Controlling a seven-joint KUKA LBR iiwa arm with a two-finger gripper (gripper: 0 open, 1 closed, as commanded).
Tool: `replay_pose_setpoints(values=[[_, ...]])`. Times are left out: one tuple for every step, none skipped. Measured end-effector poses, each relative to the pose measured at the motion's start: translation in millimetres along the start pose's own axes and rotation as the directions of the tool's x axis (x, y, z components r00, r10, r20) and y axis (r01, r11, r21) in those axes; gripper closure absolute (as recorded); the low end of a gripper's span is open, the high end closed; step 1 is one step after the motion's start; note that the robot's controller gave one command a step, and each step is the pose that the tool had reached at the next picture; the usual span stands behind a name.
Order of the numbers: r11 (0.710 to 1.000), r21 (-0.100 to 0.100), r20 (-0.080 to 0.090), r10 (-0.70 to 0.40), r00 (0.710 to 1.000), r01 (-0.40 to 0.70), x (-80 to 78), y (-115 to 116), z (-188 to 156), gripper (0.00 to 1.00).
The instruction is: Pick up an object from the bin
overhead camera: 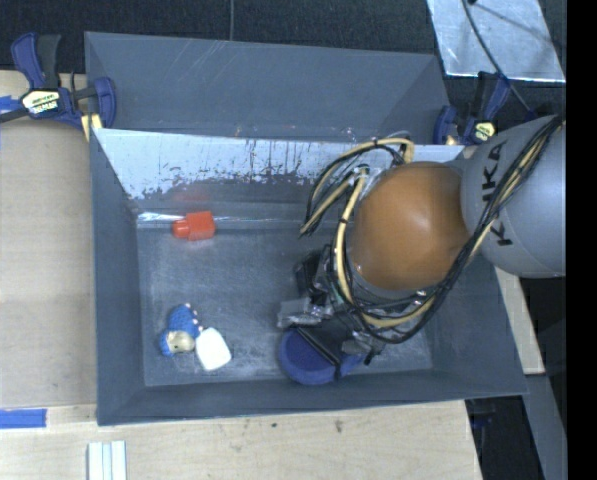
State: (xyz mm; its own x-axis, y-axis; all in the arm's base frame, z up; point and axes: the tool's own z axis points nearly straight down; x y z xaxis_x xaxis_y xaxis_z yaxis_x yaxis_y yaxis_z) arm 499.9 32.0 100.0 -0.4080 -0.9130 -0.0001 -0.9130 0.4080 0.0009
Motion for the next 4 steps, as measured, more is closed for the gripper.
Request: replay_pose_setpoints(values=[[0.928, 0.004, -0.002, -0.373, 0.928, 0.373, -8.8, 4, 28, 0.0], [0.93, 0.005, -0.001, -0.368, 0.93, 0.368, -9.1, 3, 26, 0.0], [0.929, 0.015, 0.004, -0.371, 0.929, 0.371, -13.5, 1, 24, 1.0], [0.929, 0.009, 0.005, -0.369, 0.929, 0.369, -15.6, 0, 17, 1.0]])
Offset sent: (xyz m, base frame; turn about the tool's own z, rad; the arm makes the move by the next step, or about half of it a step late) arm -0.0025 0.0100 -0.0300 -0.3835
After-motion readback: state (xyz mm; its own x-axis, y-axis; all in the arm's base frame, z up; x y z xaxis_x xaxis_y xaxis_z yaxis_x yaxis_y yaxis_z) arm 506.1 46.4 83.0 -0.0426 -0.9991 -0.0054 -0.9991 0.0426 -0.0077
